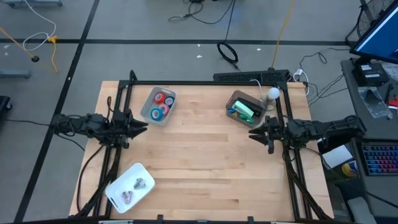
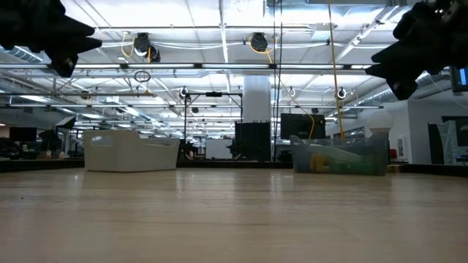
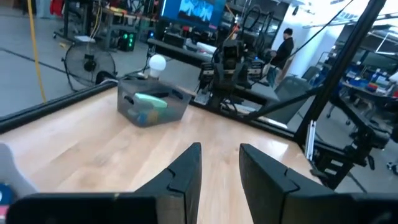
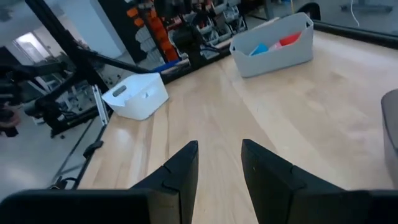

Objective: Pick and place Stapler, Stapler remover, tape
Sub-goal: Return to Home Position

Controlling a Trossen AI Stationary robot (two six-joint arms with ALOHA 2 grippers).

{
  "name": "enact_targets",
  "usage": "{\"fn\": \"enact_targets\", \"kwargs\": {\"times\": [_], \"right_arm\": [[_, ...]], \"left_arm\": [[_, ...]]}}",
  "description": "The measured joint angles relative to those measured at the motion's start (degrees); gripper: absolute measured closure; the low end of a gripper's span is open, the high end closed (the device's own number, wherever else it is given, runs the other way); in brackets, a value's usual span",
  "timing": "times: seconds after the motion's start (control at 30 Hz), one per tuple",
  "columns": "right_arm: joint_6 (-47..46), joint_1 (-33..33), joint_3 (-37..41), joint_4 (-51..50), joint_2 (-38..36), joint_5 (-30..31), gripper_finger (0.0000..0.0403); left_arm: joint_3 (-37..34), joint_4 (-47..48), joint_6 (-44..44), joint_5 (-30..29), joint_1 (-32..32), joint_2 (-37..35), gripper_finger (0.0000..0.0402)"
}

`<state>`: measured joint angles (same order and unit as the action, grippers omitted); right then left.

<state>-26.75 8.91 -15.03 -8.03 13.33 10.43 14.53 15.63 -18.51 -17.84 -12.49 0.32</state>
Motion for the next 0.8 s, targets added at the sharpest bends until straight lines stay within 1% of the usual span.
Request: {"fn": "enact_targets", "kwargs": {"times": [0.1,0.23,0.43,0.63,0.7,0.8], "right_arm": [[2.19,0.00,0.42,0.00,-2.88,-0.31,0.0289],[6.95,0.00,0.42,-0.19,-6.95,-1.74,0.0289],[8.90,0.00,0.42,-4.12,-11.83,-1.68,0.0289],[9.38,0.00,0.42,-5.45,-12.97,-1.69,0.0289],[9.31,0.00,1.03,-4.95,-12.95,-1.48,0.0289],[9.06,0.00,3.69,-2.13,-12.95,-1.39,0.0289]], "left_arm": [[0.02,1.81,-1.04,-0.03,0.00,-0.05,0.0293],[-0.12,0.97,-0.43,0.00,0.00,0.04,0.0293],[-5.83,-5.74,-0.01,0.45,0.00,-0.07,0.0293],[-11.85,-13.54,-0.90,1.23,0.00,0.06,0.0293],[-12.53,-15.57,0.85,1.95,0.00,0.61,0.0293],[-12.57,-15.72,2.66,1.92,0.09,0.77,0.0293]]}}
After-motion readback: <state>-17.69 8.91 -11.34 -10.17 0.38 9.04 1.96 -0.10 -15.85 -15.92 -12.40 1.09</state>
